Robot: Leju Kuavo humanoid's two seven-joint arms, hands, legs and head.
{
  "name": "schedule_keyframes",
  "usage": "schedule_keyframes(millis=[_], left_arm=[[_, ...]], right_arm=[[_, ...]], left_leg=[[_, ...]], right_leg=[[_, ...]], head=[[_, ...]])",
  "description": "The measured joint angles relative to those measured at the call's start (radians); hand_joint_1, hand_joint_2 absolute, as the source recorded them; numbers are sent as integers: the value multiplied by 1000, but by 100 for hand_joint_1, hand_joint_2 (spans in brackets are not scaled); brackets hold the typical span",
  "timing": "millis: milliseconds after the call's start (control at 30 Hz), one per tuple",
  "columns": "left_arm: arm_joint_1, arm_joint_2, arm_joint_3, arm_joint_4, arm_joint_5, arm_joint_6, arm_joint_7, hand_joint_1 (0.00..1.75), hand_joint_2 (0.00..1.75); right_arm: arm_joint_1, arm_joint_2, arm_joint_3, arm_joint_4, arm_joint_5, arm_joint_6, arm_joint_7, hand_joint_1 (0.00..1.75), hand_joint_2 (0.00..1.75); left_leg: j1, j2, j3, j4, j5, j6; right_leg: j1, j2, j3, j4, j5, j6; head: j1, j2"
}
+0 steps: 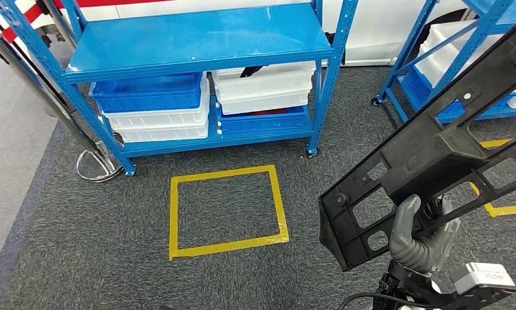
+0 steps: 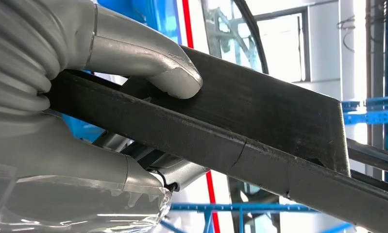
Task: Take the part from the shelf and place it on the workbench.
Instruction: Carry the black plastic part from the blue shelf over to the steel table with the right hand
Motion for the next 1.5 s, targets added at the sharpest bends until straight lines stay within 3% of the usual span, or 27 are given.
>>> schedule_keyframes(millis=[67,133,200,233,267,333,400,433,500,567,600,633,700,767,833,867,933,967,1033,1067,1133,1167,1233,1300,1367,1433,1500], left_arm=[[0,0,0,0,0,2,1,0,175],[1,1,0,0,0,3,2,0,175],[2,0,0,1,0,3,1,0,175],[2,0,0,2,1,2,-1,0,175],[2,-1,0,2,1,1,-3,0,175],[6,-2,0,4,1,0,-8,0,175],[12,-1,0,7,2,-1,-12,0,175],[15,-1,0,9,2,-1,-13,0,175],[15,-1,0,12,3,-1,-14,0,175],[13,-2,0,13,3,-2,-15,0,175],[12,-2,0,14,3,-2,-15,0,175],[11,-2,0,14,2,-2,-14,0,175],[9,-2,0,16,2,-1,-14,0,175],[8,-3,0,17,2,0,-13,0,175],[9,-3,0,19,2,0,-13,0,175],[10,-3,0,20,2,0,-13,0,175],[12,-2,0,24,2,0,-12,0,175],[12,-2,0,25,2,0,-10,0,175],[12,-2,0,26,1,0,-6,0,175],[12,-2,0,26,1,0,-4,0,175],[13,-1,0,28,1,-1,-2,0,175],[13,-1,0,29,1,-2,-2,0,175],[11,-2,0,31,1,-4,-2,0,175],[6,-3,0,33,2,-7,-1,0,175],[4,-5,0,34,4,-10,0,0,175],[4,-6,0,35,8,-13,4,0,175],[2,-6,0,36,11,-16,5,0,175]], right_arm=[[1,1,0,0,1,1,0,175,175],[2,2,0,0,3,1,0,175,175],[9,3,0,0,11,1,0,175,175],[17,4,0,0,18,1,-2,175,175],[25,4,0,-1,24,1,-3,175,175],[39,4,1,-3,34,1,-9,175,175],[48,4,4,-3,39,0,-15,175,175],[52,4,5,-3,41,-2,-16,175,175],[58,4,9,-3,45,-7,-17,175,175],[59,4,14,-3,49,-10,-16,175,175],[58,4,18,-3,51,-11,-15,175,175],[58,4,20,-3,51,-12,-13,175,175],[59,4,23,-3,52,-15,-11,175,175],[60,4,26,-3,52,-16,-12,175,175],[58,4,31,-3,52,-16,-13,175,175],[57,4,34,-3,52,-16,-13,175,175],[57,4,38,-3,53,-16,-11,175,175],[57,4,39,-3,54,-16,-8,175,175],[56,4,40,-3,56,-17,-3,175,175],[56,4,40,-3,56,-17,-1,175,175],[54,4,41,-3,56,-17,-1,175,175],[54,4,41,-3,55,-16,-2,175,175],[53,4,42,-4,53,-16,-4,175,175],[42,4,42,-5,51,-17,-3,175,175],[15,4,42,-5,50,-17,3,175,175],[-4,4,43,-3,51,-19,11,175,175],[-10,4,43,1,51,-21,17,175,175]], left_leg=[[-1,-45,74,-134,38,9],[-6,-66,93,-180,45,15],[-7,-44,93,-186,58,24],[-5,-33,94,-193,66,30],[-3,-21,93,-199,74,37],[-2,5,84,-205,86,45],[-4,33,73,-202,90,46],[-5,48,68,-199,91,45],[-5,75,60,-192,90,43],[-7,98,58,-184,86,35],[-9,106,58,-181,85,30],[-11,114,59,-180,84,24],[-11,127,62,-180,84,11],[-8,94,55,-159,62,-3],[-4,36,18,-67,-3,-11],[-3,21,-10,0,-41,-12],[-2,13,-53,106,-82,-11],[-2,12,-51,108,-71,-9],[-2,-11,8,-2,-4,0],[-1,-39,45,-78,27,7],[-2,-80,84,-167,51,16],[-4,-83,87,-178,50,19],[-3,-57,89,-189,59,25],[2,-30,91,-204,74,35],[1,2,87,-208,80,41],[-1,36,81,-206,80,41],[-1,63,79,-202,79,39]], right_leg=[[-1,20,-8,3,9,9],[-4,35,-14,2,19,22],[-7,49,-17,-1,28,37],[-6,41,-22,4,23,42],[-4,24,-34,26,4,45],[-2,-23,-80,130,-67,49],[-5,-42,-126,247,-124,55],[-6,-46,-130,271,-129,57],[-8,-62,-73,198,-90,58],[-4,-104,15,55,-51,51],[-1,-120,40,13,-43,44],[2,-128,48,-6,-43,38],[4,-108,43,-6,-36,25],[-1,-88,38,-12,-27,11],[-4,-68,30,-14,-18,-1],[-3,-57,24,-13,-14,-4],[-1,-29,13,-10,-8,-6],[0,-14,8,-8,-5,-5],[0,16,4,-4,-1,0],[2,29,3,-2,1,3],[0,53,-4,1,7,14],[-2,64,-8,1,11,21],[-5,80,-16,0,18,35],[-1,41,-35,29,-4,43],[-1,-24,-86,140,-72,48],[-6,-48,-135,261,-126,56],[-12,-55,-116,250,-107,62]], head=[[1,0],[1,0],[1,0],[2,0],[4,0],[9,0],[10,0],[10,0],[10,0],[10,0],[9,0],[9,0],[9,0],[9,0],[8,0],[8,0],[8,0],[8,0],[8,0],[8,0],[9,0],[9,0],[9,0],[13,0],[17,0],[18,0],[18,0]])
